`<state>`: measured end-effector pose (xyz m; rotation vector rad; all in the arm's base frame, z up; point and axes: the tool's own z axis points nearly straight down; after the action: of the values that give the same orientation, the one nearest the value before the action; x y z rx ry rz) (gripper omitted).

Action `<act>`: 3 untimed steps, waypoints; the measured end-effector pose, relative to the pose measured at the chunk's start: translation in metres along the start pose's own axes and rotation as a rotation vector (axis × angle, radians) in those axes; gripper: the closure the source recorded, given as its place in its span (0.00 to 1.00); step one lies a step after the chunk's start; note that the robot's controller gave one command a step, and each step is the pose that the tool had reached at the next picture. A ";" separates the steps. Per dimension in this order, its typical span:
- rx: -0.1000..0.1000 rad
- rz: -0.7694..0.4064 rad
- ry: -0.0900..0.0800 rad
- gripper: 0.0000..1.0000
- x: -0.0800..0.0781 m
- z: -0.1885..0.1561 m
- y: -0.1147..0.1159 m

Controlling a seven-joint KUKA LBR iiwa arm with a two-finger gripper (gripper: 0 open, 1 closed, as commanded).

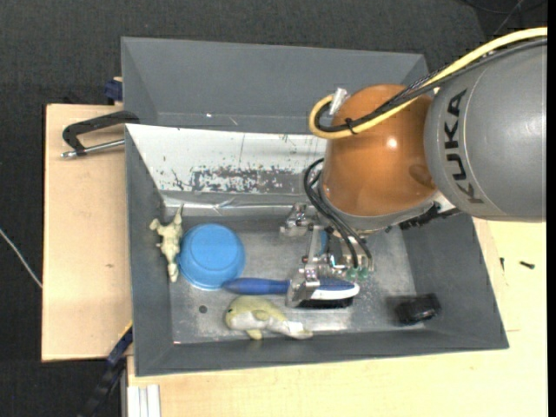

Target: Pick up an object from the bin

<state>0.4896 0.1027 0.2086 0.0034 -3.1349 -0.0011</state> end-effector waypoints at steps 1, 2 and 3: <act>0.000 -0.110 -0.014 0.00 -0.021 0.127 -0.078; 0.001 -0.135 -0.020 0.00 -0.014 0.135 -0.073; 0.000 -0.133 -0.014 0.00 -0.016 0.133 -0.073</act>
Offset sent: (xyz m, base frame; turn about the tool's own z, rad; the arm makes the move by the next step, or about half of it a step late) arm 0.0198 -0.0847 -0.1386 -0.1098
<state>0.5048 0.0302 0.0752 0.2124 -3.1418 -0.0015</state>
